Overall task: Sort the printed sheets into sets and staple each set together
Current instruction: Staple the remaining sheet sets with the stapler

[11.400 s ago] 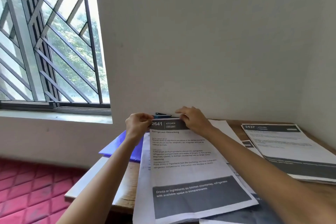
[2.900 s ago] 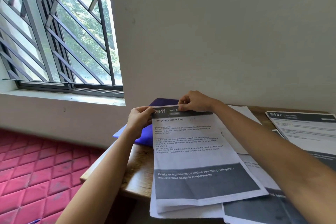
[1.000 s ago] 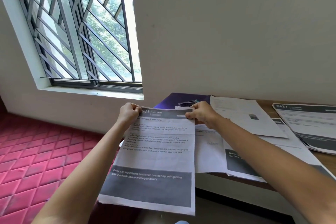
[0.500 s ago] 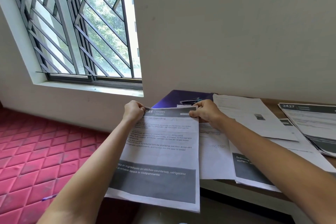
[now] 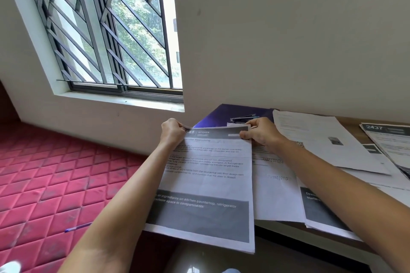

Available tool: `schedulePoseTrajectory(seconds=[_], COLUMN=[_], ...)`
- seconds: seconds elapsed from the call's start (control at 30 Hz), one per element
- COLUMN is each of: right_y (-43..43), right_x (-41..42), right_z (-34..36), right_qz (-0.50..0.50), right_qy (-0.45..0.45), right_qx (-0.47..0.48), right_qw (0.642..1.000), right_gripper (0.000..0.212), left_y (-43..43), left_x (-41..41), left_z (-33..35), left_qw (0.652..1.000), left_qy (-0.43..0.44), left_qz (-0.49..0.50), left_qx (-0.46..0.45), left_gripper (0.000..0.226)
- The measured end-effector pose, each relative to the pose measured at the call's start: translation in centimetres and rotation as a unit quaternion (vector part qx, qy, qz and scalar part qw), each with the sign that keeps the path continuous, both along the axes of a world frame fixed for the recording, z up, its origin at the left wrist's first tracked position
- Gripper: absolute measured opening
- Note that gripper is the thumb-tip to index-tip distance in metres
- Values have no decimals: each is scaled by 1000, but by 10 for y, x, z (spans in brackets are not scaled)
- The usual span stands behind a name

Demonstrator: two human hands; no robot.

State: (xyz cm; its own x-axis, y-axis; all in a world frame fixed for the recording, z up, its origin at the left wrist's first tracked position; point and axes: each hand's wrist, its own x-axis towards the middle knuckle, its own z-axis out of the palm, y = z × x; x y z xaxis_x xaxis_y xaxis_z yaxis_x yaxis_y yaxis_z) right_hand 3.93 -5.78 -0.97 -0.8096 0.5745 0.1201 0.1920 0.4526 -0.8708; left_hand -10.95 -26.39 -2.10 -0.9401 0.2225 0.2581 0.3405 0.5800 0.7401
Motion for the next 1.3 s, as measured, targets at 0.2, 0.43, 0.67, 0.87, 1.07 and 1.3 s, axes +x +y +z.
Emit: schedulePoseTrajectory(seconds=[0.2,0.43,0.67,0.87,1.07,1.3], right_y=[0,-2,-9,-2,30,63], right_x=[-7,-13,-18,-12,11,39], right_z=[2,2,-1,7,15,17], right_qz=[2,-4,-23,-32,-75,-57], right_qy=[7,8,-12,-3,12,-32], right_qx=[4,4,35,71,59,110], right_qw=[1000,1000,999,997,995,992], right_gripper=[20,21,18,7,23,15], left_y=[-3,-18,-24,-18,-8,-5], left_x=[-8,-23,-22,-22,-17,-13], left_z=[-5,-6,-1,-3,-3,-1], left_qw=[1000,985,956,988,999,999], left_qy=[-21,-137,-226,-128,-50,-13], left_qz=[10,-29,-80,-43,-18,-8], left_qx=[10,99,169,80,6,-41], left_gripper=[24,18,16,11,10,18])
